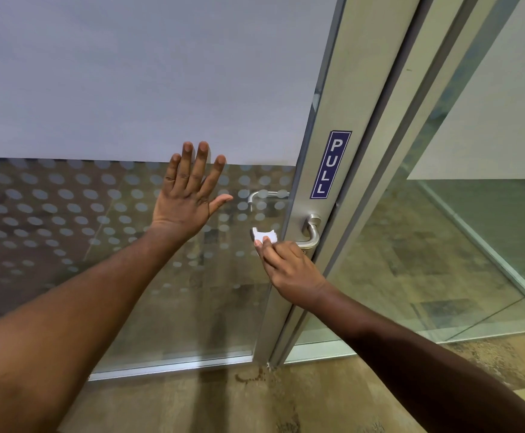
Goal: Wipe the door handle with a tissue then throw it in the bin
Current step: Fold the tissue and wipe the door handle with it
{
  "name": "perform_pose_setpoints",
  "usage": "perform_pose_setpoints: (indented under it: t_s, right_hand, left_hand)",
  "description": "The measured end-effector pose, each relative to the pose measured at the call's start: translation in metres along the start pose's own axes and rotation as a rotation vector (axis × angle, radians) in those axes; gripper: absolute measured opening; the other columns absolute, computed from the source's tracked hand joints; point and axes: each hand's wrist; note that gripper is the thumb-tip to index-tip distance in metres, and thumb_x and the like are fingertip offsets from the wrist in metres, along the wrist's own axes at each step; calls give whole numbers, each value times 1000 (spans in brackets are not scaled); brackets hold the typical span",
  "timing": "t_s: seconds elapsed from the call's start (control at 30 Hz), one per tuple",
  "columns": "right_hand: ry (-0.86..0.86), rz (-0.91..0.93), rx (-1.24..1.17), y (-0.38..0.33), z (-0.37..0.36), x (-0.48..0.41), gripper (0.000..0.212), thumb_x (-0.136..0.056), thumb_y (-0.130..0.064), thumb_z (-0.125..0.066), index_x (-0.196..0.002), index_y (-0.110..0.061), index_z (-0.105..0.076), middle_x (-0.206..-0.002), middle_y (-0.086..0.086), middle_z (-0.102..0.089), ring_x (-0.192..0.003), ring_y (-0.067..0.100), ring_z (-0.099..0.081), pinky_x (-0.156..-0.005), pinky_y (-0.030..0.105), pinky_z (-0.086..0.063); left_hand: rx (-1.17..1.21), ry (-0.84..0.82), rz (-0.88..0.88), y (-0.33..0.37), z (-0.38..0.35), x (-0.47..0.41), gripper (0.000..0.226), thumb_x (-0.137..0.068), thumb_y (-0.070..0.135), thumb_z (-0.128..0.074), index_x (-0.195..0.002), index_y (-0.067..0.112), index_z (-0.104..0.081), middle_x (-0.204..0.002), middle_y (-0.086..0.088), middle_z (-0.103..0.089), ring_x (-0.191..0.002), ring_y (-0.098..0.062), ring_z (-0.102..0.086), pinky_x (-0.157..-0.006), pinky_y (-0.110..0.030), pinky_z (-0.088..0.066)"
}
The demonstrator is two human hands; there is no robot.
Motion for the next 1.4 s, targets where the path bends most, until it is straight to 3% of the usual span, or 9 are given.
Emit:
perform_pose_setpoints:
  t_s: [0.13, 0.27, 0.4, 0.47, 0.8, 0.9, 1.13, 1.3, 1.4]
  right_hand:
    - [-1, -58, -13, 8, -4, 13, 32, -87, 3, -49, -115, 8, -63, -103, 19, -71, -80, 28, -65, -78, 38, -46]
    - [-3, -136, -42, 17, -5, 25, 33, -87, 2, -51, -118, 8, -61, -110, 22, -69, -93, 29, -55, -79, 40, -49]
    - [-33, -166, -61, 36, -9, 43, 34, -89, 3, -50, -122, 8, -58, -114, 22, -67, -91, 31, -65, -80, 40, -50]
    - [-22, -206, -81, 44, -11, 47, 35, -89, 4, -51, -124, 8, -56, -117, 23, -65, -95, 32, -61, -80, 41, -48]
    - [-52, -267, -139, 48, -18, 72, 35, -94, 4, -46, -128, 8, -51, -120, 23, -64, -90, 27, -47, -72, 37, -50]
    - [-49, -275, -163, 52, -17, 74, 33, -98, 1, -36, -124, 10, -55, -117, 23, -65, -87, 28, -47, -71, 36, -50]
    - [-196, -360, -318, 84, -15, 73, 54, -78, 20, -52, -130, 6, -51, -118, 23, -63, -92, 38, -59, -86, 39, -47]
    - [-280, -313, -333, 93, -10, 67, 48, -88, 7, -52, -135, -4, -48, -121, 17, -61, -106, 33, -56, -93, 37, -44]
    - [-267, -295, -259, 92, -12, 68, 27, -96, -34, -49, -120, -31, -61, -109, -11, -64, -103, 3, -55, -93, 27, -44]
  left_hand:
    - [-32, 40, 1, -3, -4, -1, 83, -95, 64, -36, -152, 15, 1, -157, -20, 10, -143, -32, 24, -118, -42, 12]
    - [-44, 82, 0, -8, -9, -1, 86, -94, 64, -39, -152, 14, 0, -157, -17, 20, -144, -34, 21, -118, -43, 12]
    - [-71, 113, -17, -6, -13, -5, 86, -92, 64, -43, -151, 10, -11, -146, -30, -27, -136, -49, -21, -119, -44, 9]
    - [-79, 133, -25, -5, -15, -9, 84, -92, 63, -45, -150, 8, -20, -142, -33, -36, -130, -51, -29, -119, -43, 8]
    - [-46, 102, -4, 7, -21, -2, 83, -90, 63, -47, -147, 7, -25, -138, -36, -39, -129, -52, -27, -119, -41, 10]
    - [-50, 109, -11, 6, -25, -1, 89, -90, 64, -45, -151, 9, -13, -139, -34, -35, -129, -50, -24, -119, -41, 10]
    - [-84, 87, -10, 5, -28, -4, 84, -88, 66, -44, -146, 8, -28, -138, -32, -36, -129, -48, -26, -119, -41, 9]
    - [-74, 97, -15, 7, -27, -5, 82, -88, 66, -43, -144, 8, -30, -136, -33, -43, -127, -48, -30, -119, -40, 9]
    - [-72, 108, -16, 6, -27, -5, 80, -89, 66, -43, -144, 9, -30, -134, -34, -46, -126, -48, -33, -118, -39, 10]
Point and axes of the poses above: each hand's wrist, its own x-axis away from the middle knuckle, its own z-axis out of the back of the hand, y = z × x
